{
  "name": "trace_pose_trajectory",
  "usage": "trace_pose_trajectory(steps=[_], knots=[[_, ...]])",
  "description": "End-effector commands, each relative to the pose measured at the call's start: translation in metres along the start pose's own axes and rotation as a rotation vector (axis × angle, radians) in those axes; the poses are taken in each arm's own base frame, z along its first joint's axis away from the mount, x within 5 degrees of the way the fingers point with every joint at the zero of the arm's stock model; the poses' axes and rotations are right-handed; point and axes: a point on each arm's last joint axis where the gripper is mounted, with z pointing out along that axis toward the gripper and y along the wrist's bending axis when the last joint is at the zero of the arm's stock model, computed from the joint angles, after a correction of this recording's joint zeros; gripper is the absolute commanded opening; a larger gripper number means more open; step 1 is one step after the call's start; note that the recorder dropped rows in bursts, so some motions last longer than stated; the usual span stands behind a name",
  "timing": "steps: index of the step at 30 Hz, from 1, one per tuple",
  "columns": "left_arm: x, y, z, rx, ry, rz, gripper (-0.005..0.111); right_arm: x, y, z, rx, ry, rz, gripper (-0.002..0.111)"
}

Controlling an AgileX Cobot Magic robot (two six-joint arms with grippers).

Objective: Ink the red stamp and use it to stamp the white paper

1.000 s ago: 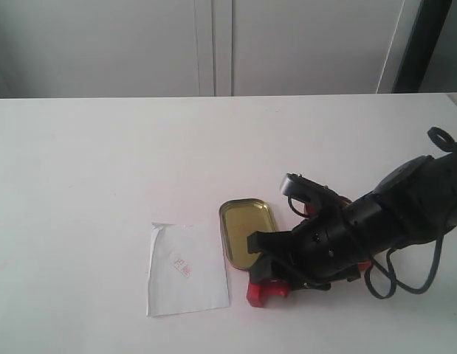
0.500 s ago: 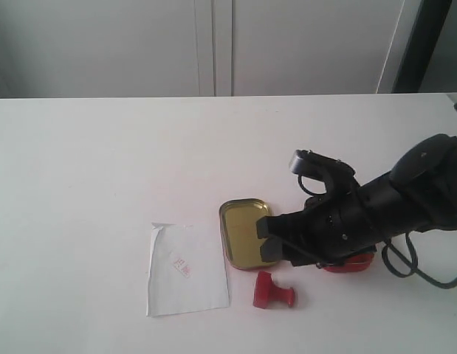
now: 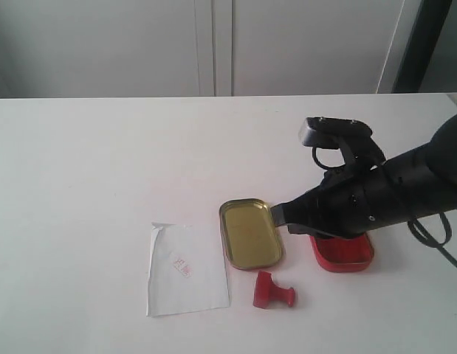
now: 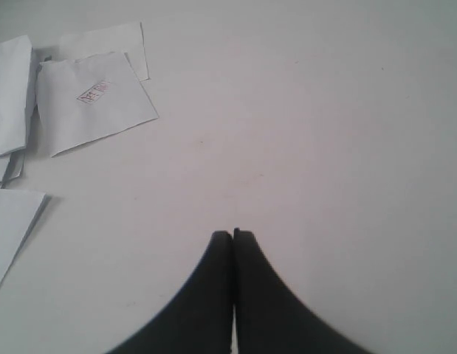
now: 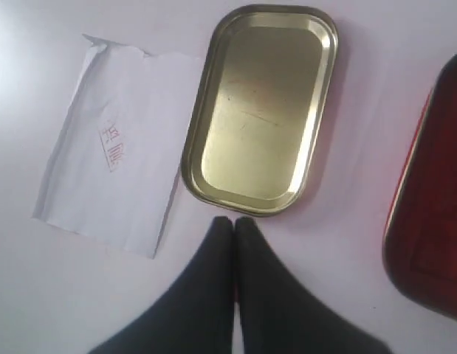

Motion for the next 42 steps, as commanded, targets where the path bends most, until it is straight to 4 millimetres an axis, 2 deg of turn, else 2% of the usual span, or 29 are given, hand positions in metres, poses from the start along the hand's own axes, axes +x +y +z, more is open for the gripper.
trace_pose_trajectory(steps=[1,11,17,27,33,42], knots=[[0.0,0.0,0.0,0.004,-0.008,-0.012,0.0,-0.001,-0.007,-0.013,0.066,-0.021,-0.022,0.0],[0.0,0.0,0.0,0.004,-0.008,-0.012,0.0,-0.003,-0.031,-0.044,0.265,-0.057,0.025,0.0],[0.0,0.0,0.0,0.004,-0.008,-0.012,0.0,-0.001,-0.039,-0.066,0.319,-0.075,0.02,0.0],[0.0,0.0,0.0,0.004,-0.008,-0.012,0.0,0.003,-0.054,-0.093,0.379,-0.114,0.109,0.0],[0.0,0.0,0.0,0.004,-0.008,-0.012,0.0,0.006,-0.047,-0.116,0.406,-0.182,0.082,0.0],[0.0,0.0,0.0,0.004,-0.008,-0.012,0.0,0.018,-0.018,-0.171,0.408,-0.408,0.029,0.0]])
